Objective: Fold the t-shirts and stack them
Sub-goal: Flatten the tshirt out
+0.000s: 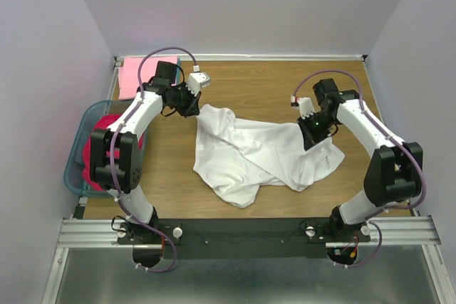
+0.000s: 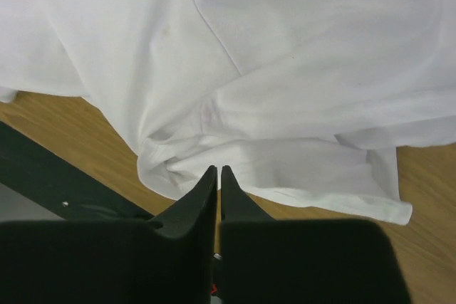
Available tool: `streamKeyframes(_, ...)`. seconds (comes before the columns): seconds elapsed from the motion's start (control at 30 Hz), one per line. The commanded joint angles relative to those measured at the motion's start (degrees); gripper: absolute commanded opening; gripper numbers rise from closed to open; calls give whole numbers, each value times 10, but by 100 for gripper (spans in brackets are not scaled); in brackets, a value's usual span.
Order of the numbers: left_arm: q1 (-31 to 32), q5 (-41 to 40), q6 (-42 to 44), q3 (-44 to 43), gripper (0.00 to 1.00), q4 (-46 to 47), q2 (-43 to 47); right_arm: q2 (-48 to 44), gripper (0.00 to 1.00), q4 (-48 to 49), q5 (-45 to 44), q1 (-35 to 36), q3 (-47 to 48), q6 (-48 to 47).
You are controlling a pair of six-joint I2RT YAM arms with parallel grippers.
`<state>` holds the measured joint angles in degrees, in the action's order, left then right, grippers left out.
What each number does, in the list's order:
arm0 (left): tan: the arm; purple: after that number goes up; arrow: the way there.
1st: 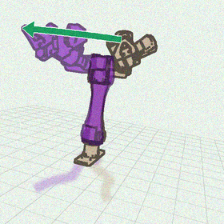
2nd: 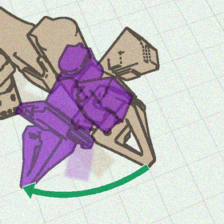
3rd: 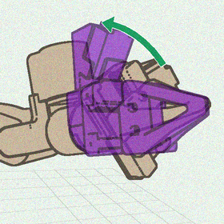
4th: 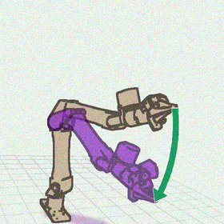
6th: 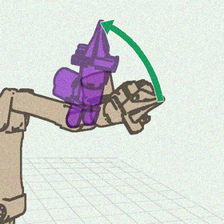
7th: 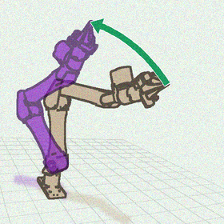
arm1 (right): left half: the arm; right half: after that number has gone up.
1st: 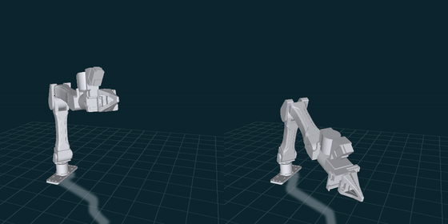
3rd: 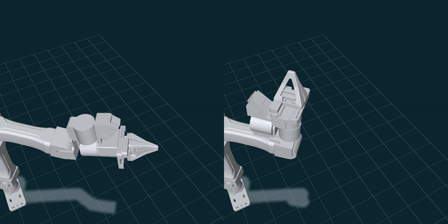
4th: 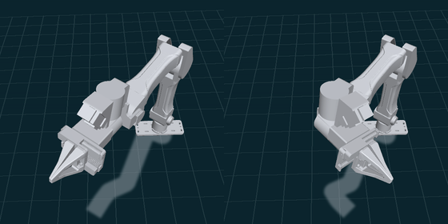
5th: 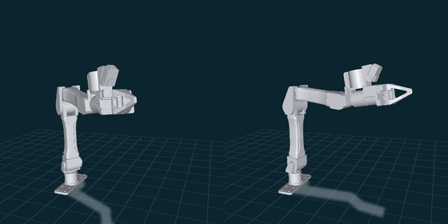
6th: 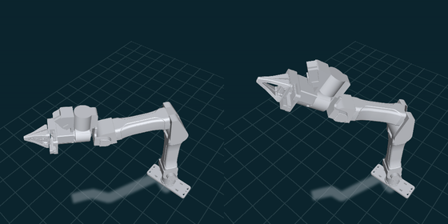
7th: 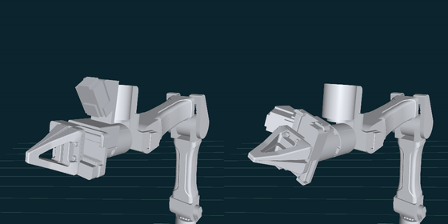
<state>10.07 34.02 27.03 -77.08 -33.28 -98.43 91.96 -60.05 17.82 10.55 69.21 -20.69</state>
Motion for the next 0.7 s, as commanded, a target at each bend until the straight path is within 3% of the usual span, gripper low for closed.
streamKeyframes(0.0,-4,-4,10,-4,0,-1,-9,-41,27,-25,-16,8,30,-67)
streamKeyframes(0.03,-4,-4,10,-4,0,-3,-10,-48,41,-30,-22,15,31,-85)
streamKeyframes(0.07,-5,-5,10,-4,0,-4,-11,-53,63,-27,-41,33,27,-92)
streamKeyframes(0.1,-4,-5,12,-4,0,-5,-12,-58,74,-18,-49,45,22,-102)
streamKeyframes(0.13,-4,-5,12,-4,0,-6,-11,-72,78,-10,-59,56,15,-108)
streamKeyframes(0.43,-4,-6,14,-6,0,-11,-17,-78,74,58,-175,164,-63,-150)
streamKeyframes(0.57,-5,-8,16,-7,0,-12,-18,-62,59,63,-175,197,-64,-138)
streamKeyframes(0.67,-4,-9,16,-4,0,-10,-18,-55,55,63,-175,206,-55,-124)
